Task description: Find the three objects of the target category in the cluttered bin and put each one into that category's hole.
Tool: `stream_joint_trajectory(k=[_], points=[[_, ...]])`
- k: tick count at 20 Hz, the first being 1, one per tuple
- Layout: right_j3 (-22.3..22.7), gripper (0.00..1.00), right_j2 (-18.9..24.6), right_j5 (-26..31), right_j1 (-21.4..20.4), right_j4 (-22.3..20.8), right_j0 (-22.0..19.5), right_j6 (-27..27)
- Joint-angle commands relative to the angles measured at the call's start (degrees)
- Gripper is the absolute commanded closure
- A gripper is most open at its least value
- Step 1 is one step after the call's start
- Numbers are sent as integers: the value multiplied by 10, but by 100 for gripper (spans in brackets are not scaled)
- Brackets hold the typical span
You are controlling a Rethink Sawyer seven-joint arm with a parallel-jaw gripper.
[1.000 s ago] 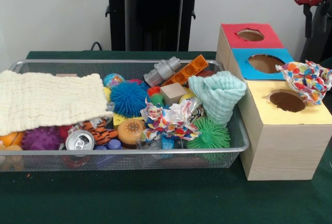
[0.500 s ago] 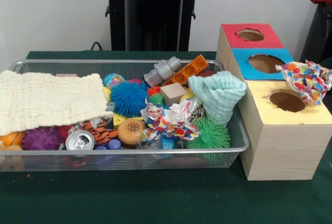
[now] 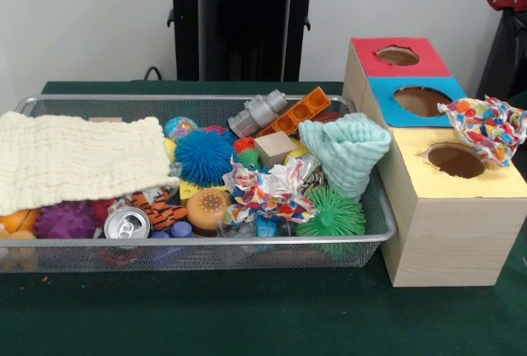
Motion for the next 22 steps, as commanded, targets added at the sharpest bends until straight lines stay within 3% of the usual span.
stream_joint_trajectory(k=[1,5,11,22], points=[[-37,0,-19,22,20,7,-17,127],[-58,0,-31,34,28,3,-11,121],[-45,0,-31,18,22,-6,-18,117],[-66,0,-39,5,44,-28,-17,95]])
